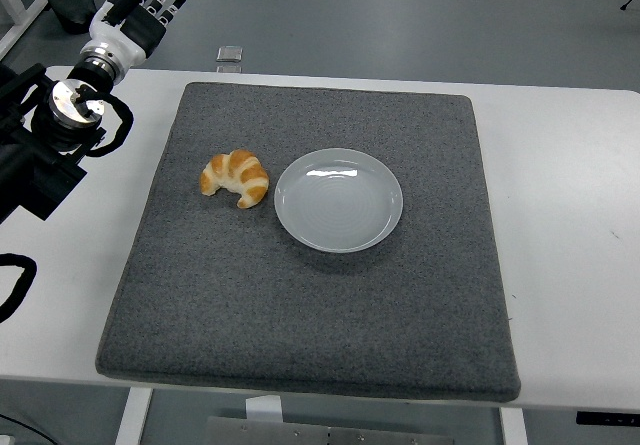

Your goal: Place the bread on the plate

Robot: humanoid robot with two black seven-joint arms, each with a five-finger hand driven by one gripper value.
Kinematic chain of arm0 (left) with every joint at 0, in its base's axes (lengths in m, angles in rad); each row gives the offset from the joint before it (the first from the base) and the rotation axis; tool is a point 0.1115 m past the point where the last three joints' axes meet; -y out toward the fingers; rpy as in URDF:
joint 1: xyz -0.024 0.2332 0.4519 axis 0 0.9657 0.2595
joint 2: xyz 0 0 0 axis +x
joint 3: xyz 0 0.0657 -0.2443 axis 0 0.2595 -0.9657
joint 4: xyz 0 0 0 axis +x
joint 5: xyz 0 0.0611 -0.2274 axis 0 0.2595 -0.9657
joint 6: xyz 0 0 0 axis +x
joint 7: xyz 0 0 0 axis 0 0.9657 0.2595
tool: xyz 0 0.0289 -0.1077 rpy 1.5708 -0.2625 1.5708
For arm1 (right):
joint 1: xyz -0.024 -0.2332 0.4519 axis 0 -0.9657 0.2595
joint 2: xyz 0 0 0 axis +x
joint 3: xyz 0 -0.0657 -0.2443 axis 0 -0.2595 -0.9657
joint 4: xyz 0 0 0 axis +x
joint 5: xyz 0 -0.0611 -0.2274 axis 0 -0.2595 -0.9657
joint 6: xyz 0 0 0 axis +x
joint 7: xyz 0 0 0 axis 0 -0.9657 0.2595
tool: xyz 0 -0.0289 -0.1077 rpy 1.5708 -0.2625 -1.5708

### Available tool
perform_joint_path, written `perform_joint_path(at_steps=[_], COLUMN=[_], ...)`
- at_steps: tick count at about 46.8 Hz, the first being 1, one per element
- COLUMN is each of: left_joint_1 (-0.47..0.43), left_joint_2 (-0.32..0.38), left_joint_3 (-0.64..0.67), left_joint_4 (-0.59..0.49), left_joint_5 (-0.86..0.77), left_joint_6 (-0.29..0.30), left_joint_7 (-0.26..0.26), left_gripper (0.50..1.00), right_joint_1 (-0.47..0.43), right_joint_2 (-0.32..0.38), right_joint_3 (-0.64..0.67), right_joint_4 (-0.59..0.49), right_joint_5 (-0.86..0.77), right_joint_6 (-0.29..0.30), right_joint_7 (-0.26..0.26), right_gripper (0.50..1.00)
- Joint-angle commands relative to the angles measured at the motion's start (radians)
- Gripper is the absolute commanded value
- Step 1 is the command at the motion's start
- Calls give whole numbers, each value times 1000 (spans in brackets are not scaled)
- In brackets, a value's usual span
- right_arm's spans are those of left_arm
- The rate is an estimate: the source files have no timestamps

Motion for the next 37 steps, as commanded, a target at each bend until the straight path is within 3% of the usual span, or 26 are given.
perform_joint_path(at_steps=[1,24,37], left_joint_1=[2,-12,-31], left_joint_2=[0,2,5], left_joint_3=[0,34,78], left_joint_4=[0,-20,-23], left_joint_5=[0,15,380], left_joint_6=[0,-6,-20], left_joint_7=[0,0,0], left_gripper=[992,992,992], right_joint_1=[-1,-1,1], right_joint_2=[0,0,0], right_joint_3=[0,0,0], right_joint_4=[0,0,0], right_joint_5=[0,0,0], right_joint_6=[0,0,0], right_joint_7=[0,0,0], right_gripper=[930,932,932])
